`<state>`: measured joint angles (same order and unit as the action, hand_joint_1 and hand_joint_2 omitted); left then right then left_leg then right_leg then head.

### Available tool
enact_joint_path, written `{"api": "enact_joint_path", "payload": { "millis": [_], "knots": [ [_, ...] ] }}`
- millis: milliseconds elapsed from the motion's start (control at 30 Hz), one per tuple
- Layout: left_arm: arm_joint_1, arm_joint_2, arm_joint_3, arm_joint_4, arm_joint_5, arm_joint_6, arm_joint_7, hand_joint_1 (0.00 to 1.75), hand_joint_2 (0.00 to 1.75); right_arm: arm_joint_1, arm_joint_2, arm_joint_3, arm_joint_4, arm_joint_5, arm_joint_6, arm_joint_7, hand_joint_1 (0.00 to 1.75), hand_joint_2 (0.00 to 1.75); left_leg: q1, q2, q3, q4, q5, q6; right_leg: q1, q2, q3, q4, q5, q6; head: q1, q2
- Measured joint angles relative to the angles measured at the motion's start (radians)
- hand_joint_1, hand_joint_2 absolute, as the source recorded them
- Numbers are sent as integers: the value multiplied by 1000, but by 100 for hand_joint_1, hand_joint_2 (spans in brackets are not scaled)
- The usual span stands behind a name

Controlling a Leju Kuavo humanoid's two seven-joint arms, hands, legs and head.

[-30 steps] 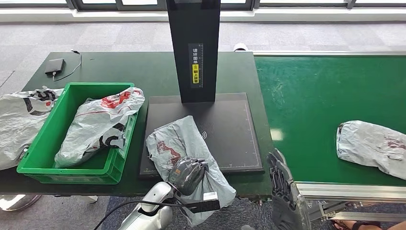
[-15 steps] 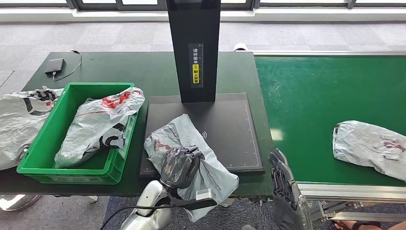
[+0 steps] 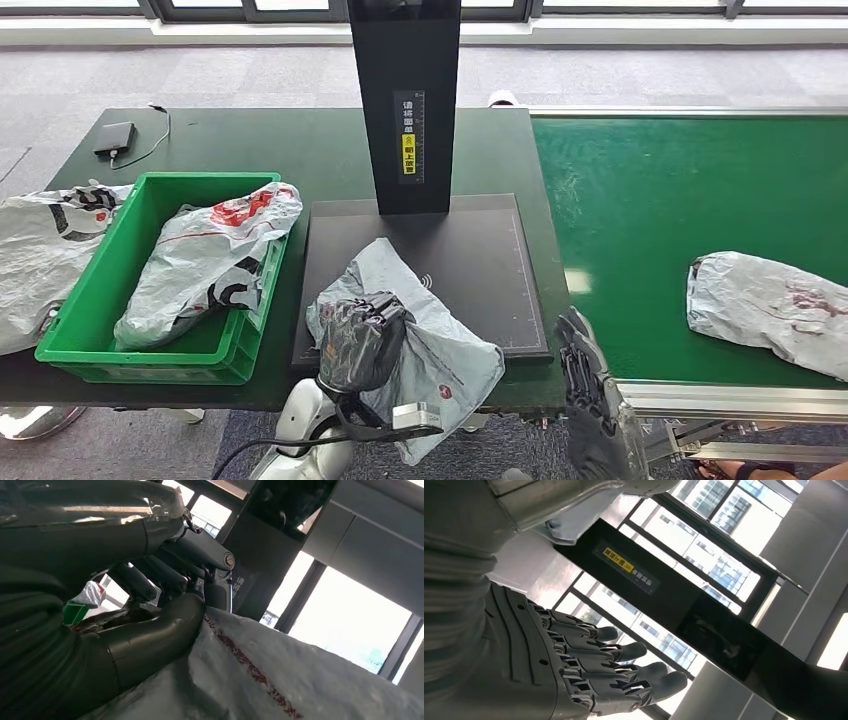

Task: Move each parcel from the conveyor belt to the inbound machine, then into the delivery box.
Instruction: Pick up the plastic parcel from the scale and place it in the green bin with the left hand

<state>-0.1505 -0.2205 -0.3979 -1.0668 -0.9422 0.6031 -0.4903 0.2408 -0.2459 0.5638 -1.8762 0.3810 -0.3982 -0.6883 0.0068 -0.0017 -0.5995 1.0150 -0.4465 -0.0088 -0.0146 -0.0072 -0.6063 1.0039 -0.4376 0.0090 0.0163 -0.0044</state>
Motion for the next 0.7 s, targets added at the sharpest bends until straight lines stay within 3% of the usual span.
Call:
{"api": "enact_joint_path", "payload": {
  "millis": [400, 567, 700],
  "knots": [
    [0, 1, 0, -59, -71, 50, 29, 175, 175, -11, 12, 0, 4, -1, 8, -3, 0, 175, 0, 0, 0, 0, 0, 0, 0, 0, 0, 0, 0, 0, 0, 0],
    [-35, 29, 3, -205, -181, 32, 133, 175, 175, -15, 19, 0, 7, 1, 25, -3, 0, 175, 0, 0, 0, 0, 1, -1, 0, 0, 0, 0, 0, 0, 0, 0],
    [-96, 70, 25, -342, -115, -55, 171, 175, 175, -15, 27, 0, 7, 4, 34, -3, 0, 175, 0, 0, 0, 0, 1, -1, 1, 0, 0, 0, 1, -1, 0, 0]
  ]
}}
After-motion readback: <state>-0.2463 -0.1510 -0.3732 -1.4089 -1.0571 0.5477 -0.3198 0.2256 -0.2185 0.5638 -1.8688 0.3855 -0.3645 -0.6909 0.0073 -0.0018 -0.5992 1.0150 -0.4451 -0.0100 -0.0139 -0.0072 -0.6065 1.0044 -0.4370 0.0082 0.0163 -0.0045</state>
